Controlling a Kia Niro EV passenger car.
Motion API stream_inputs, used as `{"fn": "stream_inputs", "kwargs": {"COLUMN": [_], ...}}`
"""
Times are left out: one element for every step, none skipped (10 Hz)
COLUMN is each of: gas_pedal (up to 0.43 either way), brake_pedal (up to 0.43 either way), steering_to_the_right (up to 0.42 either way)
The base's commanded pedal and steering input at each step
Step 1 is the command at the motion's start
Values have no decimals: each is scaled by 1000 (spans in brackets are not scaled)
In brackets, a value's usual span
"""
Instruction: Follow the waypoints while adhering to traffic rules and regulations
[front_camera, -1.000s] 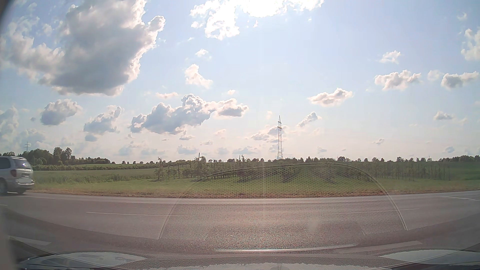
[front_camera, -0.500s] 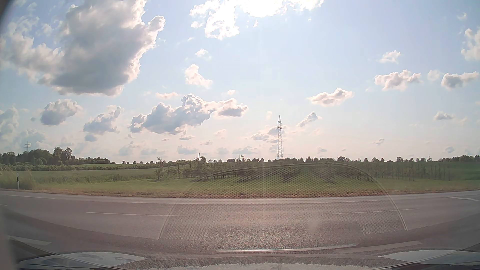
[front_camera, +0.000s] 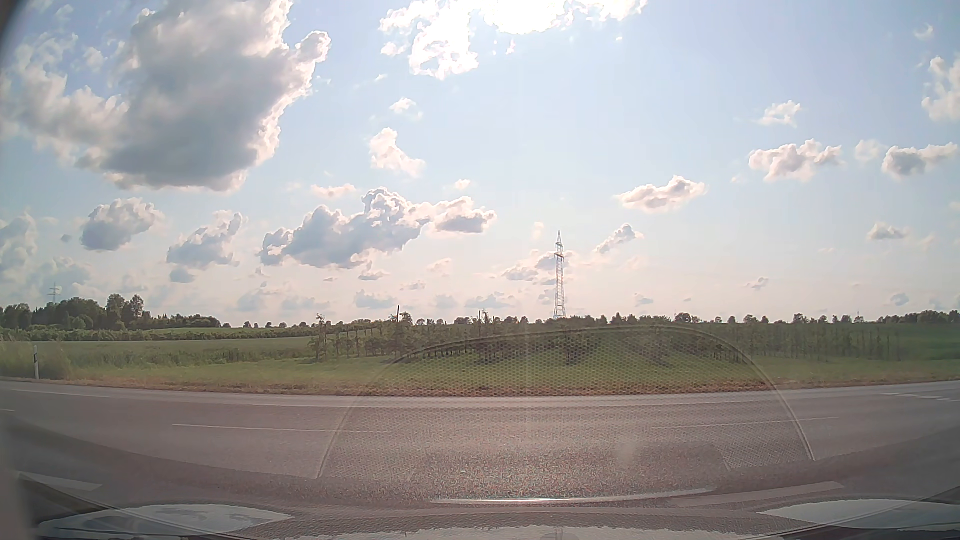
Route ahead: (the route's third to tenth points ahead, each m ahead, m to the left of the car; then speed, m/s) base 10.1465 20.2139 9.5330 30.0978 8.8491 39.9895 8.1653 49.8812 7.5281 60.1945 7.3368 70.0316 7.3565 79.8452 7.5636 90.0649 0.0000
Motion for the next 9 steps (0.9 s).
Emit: {"fn": "stream_inputs", "kwargs": {"gas_pedal": [0, 0, 0, 0, 0, 0, 0, 0, 0], "brake_pedal": [372, 366, 360, 360, 360, 360, 354, 354, 354], "steering_to_the_right": [0, 0, 0, 0, 0, 0, 0, 0, 0]}}
